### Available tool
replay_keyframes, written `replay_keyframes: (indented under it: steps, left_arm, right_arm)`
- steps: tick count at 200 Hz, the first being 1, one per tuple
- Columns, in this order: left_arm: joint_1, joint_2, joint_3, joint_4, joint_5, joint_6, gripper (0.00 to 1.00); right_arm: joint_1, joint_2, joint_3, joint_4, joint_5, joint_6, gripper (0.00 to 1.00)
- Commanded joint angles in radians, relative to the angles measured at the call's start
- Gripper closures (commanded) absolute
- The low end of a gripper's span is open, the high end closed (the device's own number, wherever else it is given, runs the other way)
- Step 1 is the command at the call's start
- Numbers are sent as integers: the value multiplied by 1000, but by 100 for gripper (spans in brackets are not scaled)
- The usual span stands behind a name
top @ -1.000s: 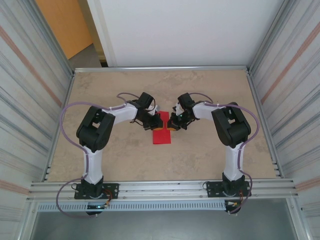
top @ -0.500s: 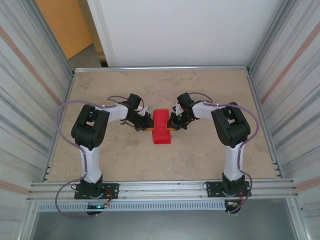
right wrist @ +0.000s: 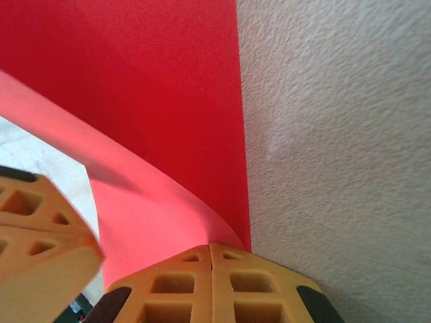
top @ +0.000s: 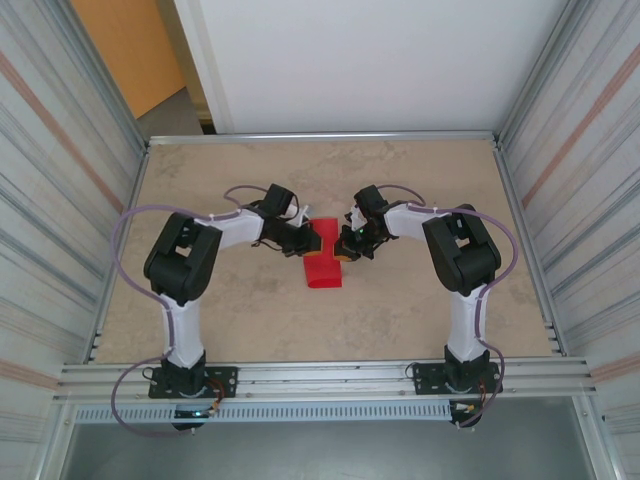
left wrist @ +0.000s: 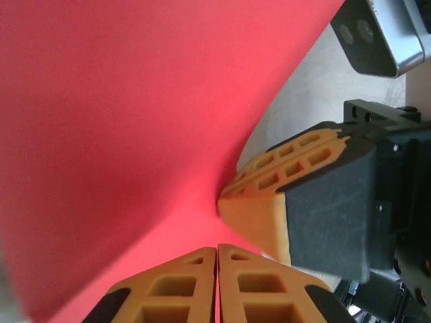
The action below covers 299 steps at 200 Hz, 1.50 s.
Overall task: Fold a paper plane with a square sheet of paper (pick it up from the middle)
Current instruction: First fold the square sheet of paper in half at the center of the table.
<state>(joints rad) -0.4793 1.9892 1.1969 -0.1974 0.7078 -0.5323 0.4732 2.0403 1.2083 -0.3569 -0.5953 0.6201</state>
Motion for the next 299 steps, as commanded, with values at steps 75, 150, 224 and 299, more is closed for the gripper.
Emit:
replay_keyframes:
  steps: [75, 150, 224, 299]
  left_arm:
    - [195, 60, -10, -70, -85, 89, 91]
    - [70, -48, -14, 64, 8, 34, 91]
    - [97, 95, 86, -13, -84, 65, 91]
    - [209, 76, 173, -118, -115, 141, 91]
  right_arm:
    - [28, 175, -124, -169, 316, 22, 96]
    - [28, 182, -125, -166, 310, 21, 96]
    - [24, 184, -139, -161, 316, 14, 96]
    - [11, 177, -154, -154, 325, 8, 96]
